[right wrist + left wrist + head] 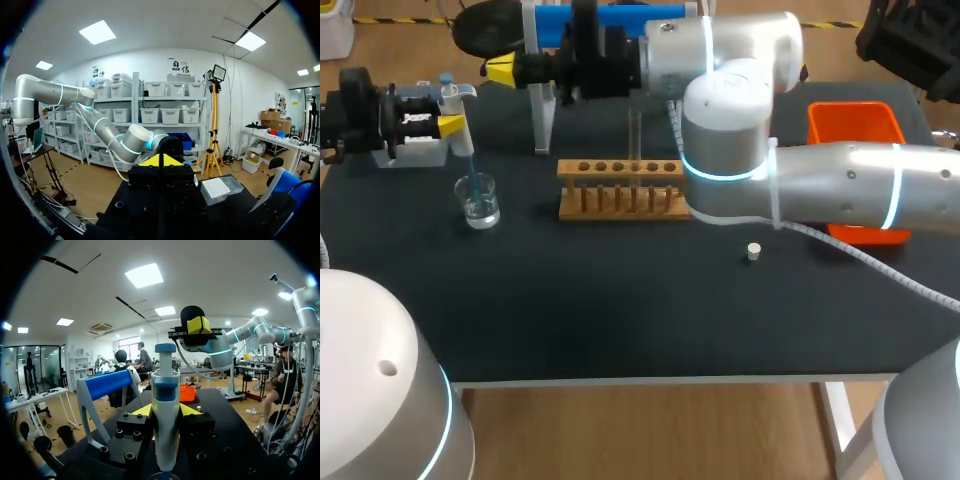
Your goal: Invert the test tube, pick up the pipette, mount the tip to pipette, aspirate from beaker and dispense into the tube, eject the tip, return the pipette, and cap with the stopper.
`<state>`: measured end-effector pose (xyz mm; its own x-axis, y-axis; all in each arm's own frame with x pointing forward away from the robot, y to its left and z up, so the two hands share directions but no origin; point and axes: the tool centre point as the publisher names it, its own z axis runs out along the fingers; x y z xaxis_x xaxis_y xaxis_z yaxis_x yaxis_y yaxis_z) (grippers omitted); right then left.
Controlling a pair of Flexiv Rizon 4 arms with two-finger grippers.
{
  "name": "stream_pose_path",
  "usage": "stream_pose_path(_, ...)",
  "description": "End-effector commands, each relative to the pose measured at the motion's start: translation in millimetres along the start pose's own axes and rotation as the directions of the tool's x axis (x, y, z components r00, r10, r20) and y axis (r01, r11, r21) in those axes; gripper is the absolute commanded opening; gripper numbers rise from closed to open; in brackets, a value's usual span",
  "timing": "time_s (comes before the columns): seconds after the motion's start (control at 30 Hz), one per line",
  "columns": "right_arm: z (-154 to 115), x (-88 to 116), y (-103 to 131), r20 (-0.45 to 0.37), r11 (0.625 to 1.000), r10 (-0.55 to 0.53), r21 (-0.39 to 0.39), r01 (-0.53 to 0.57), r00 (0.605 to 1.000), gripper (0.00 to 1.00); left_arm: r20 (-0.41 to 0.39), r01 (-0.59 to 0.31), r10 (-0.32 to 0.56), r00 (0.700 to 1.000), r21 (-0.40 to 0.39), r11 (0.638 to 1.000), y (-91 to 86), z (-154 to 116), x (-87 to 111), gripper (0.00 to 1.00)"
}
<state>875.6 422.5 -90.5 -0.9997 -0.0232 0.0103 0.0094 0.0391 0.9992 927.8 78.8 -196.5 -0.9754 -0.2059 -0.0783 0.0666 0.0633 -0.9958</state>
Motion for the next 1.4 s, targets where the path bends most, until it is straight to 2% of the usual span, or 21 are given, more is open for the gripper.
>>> stream_pose_path(0.03, 23, -7, -2, 0.007, 1.0, -0.003, -0.031, 0.003, 1.0, 0.0, 0.001, -0.002, 0.002, 1.0, 0.002, 1.0, 0.3, 0, 0.3, 0.0)
stream_pose_path(0.6, 59, -20, -8, -0.001, 0.999, 0.004, -0.04, -0.004, 1.0, 0.0, 0.001, -0.002, 0.002, 1.0, 0.002, 1.0, 0.3, 0, 0.3, 0.0)
stream_pose_path(0.97, 74, -33, -8, 0.006, 0.999, -0.016, -0.03, 0.016, 1.0, 0.0, 0.001, -0.002, 0.002, 1.0, 0.002, 1.0, 0.3, 0, 0.3, 0.0)
stream_pose_path(1.4, 87, -42, -22, 0.007, 1.0, -0.007, -0.006, 0.007, 1.0, 0.0, 0.001, -0.002, 0.002, 1.0, 0.002, 1.0, 0.3, 0, 0.3, 0.0)
